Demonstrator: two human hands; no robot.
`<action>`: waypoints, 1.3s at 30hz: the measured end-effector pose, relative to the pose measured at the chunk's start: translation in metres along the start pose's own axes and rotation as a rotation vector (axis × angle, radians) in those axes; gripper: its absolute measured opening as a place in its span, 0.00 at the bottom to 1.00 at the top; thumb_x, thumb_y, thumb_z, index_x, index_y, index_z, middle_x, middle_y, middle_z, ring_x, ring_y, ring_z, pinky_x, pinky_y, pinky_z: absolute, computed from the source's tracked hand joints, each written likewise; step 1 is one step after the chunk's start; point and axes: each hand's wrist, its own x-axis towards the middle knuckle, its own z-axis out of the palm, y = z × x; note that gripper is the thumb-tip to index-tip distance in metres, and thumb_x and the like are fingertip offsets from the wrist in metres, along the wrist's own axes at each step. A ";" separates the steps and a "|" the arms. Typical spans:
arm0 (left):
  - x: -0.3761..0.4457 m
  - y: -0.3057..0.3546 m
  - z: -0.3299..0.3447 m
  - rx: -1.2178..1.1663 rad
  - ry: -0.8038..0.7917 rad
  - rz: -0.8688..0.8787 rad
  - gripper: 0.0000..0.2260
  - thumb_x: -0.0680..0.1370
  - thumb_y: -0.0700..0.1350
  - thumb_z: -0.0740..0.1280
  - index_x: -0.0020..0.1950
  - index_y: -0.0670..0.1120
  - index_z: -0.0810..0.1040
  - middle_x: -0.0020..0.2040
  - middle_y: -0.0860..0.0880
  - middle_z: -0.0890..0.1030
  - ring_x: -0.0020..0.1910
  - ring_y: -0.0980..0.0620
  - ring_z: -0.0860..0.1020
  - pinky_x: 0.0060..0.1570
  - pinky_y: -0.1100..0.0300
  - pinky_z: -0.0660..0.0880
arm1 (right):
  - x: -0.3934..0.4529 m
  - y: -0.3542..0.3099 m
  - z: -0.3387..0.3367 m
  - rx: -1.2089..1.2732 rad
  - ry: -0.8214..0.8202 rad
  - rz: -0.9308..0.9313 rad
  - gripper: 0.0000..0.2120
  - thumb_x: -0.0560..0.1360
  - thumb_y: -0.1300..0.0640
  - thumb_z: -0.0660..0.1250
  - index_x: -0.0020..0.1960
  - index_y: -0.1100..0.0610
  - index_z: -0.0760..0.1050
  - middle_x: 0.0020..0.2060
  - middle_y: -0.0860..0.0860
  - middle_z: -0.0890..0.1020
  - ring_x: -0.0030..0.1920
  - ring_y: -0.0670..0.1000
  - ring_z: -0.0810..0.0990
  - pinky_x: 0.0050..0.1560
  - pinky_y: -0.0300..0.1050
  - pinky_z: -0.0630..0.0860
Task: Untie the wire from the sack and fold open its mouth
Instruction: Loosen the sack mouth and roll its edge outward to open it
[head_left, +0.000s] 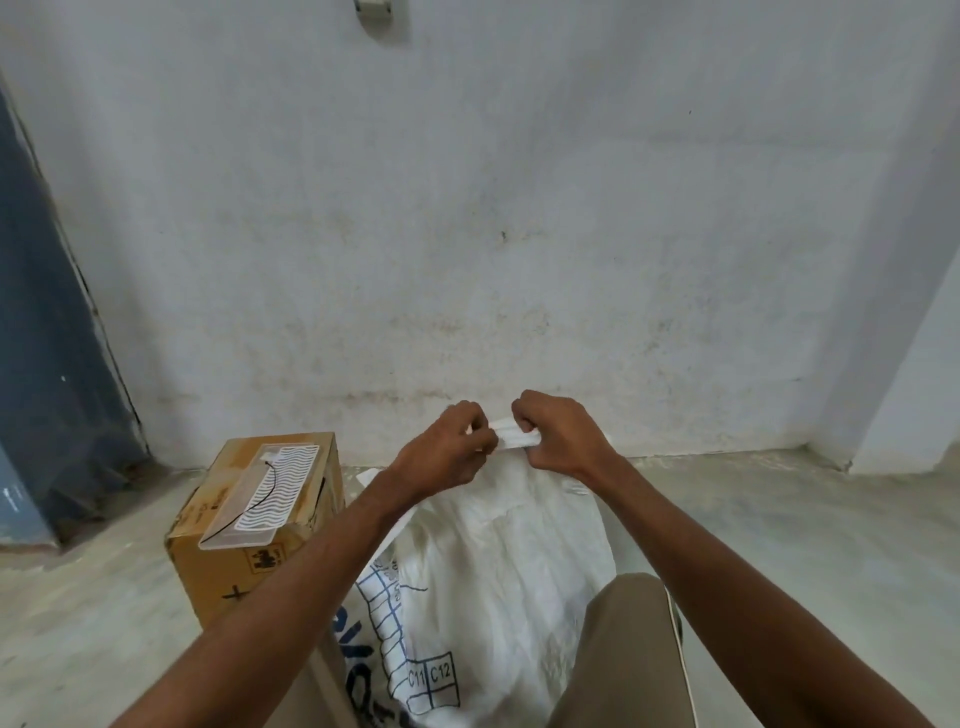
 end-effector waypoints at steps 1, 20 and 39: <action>-0.003 -0.001 -0.002 -0.147 0.002 -0.135 0.10 0.68 0.40 0.77 0.47 0.47 0.81 0.52 0.47 0.74 0.50 0.47 0.76 0.48 0.54 0.76 | -0.002 0.000 0.003 -0.087 0.005 -0.063 0.18 0.60 0.67 0.72 0.37 0.52 0.65 0.33 0.44 0.69 0.31 0.50 0.69 0.26 0.46 0.66; -0.004 -0.007 -0.039 -0.642 -0.085 -0.697 0.11 0.66 0.44 0.82 0.42 0.47 0.82 0.32 0.45 0.84 0.31 0.50 0.81 0.37 0.58 0.77 | -0.021 0.017 0.003 -0.427 0.096 -0.150 0.17 0.58 0.70 0.69 0.44 0.55 0.76 0.37 0.49 0.77 0.35 0.54 0.73 0.34 0.45 0.64; -0.017 -0.016 -0.026 0.080 -0.326 -0.397 0.08 0.70 0.50 0.73 0.40 0.50 0.75 0.46 0.53 0.77 0.38 0.51 0.76 0.37 0.57 0.71 | -0.028 0.012 0.016 -0.311 -0.081 -0.016 0.22 0.56 0.72 0.68 0.43 0.52 0.67 0.32 0.48 0.74 0.29 0.53 0.73 0.22 0.45 0.66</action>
